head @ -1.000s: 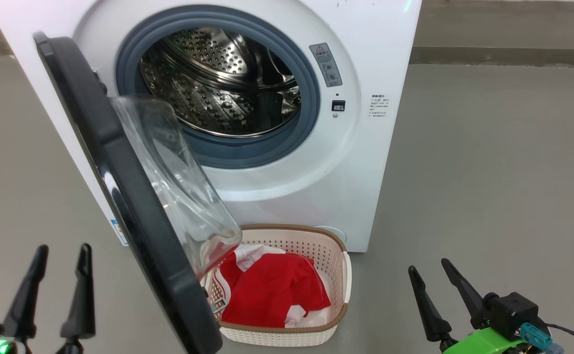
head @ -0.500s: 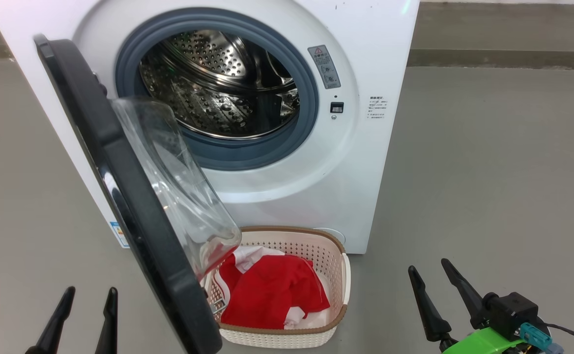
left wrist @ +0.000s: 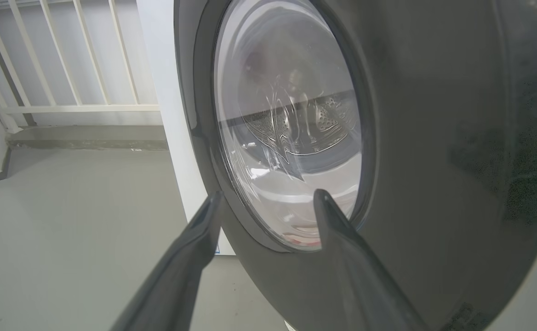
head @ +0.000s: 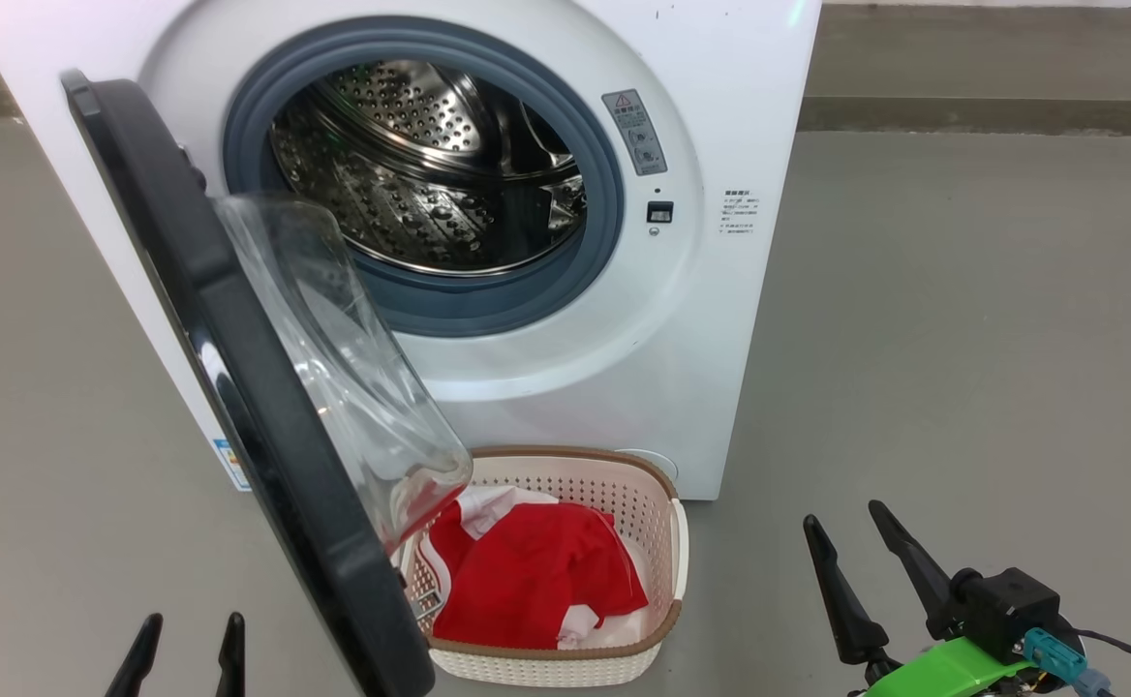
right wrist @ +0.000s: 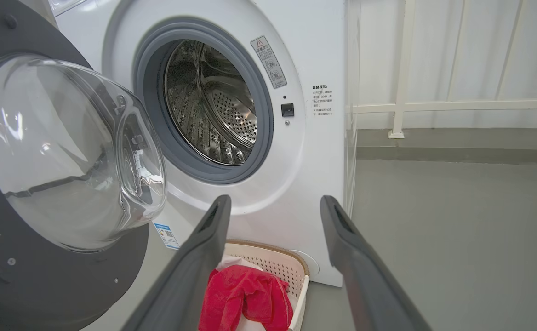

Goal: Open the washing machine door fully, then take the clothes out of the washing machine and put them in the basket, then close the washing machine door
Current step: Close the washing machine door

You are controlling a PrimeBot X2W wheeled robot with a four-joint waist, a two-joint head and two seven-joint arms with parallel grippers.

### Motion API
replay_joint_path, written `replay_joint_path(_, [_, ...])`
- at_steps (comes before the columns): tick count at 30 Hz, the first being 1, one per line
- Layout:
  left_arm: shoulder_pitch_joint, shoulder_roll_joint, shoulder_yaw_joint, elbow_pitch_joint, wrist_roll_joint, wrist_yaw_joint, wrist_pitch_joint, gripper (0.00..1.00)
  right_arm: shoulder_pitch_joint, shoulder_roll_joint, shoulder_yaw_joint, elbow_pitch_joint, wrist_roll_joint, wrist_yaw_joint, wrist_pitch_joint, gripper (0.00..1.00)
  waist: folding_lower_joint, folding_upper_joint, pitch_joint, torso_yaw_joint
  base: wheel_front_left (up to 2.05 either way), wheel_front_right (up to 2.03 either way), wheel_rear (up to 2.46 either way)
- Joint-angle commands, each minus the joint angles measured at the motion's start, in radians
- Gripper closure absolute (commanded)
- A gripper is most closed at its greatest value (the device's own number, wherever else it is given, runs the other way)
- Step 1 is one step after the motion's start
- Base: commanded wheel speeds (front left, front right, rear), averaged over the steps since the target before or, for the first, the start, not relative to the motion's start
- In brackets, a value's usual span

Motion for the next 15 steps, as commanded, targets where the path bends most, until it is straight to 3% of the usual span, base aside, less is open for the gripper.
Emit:
replay_joint_path(1, [-0.017,0.006,0.04,-0.017,0.009,-0.005,-0.012,0.0,-0.04,-0.002,0.017,-0.026,-0.015,0.007,-0.006,0.0,0.0,0.0,-0.001,0.0,0.0,0.0,0.0])
replay_joint_path(15, [-0.02,0.012,0.026,-0.008,0.053,-0.006,-0.012,0.0,-0.033,0.0,0.01,-0.027,-0.021,0.007,-0.006,0.0,0.0,0.0,-0.013,-0.004,0.0,0.0,0.0])
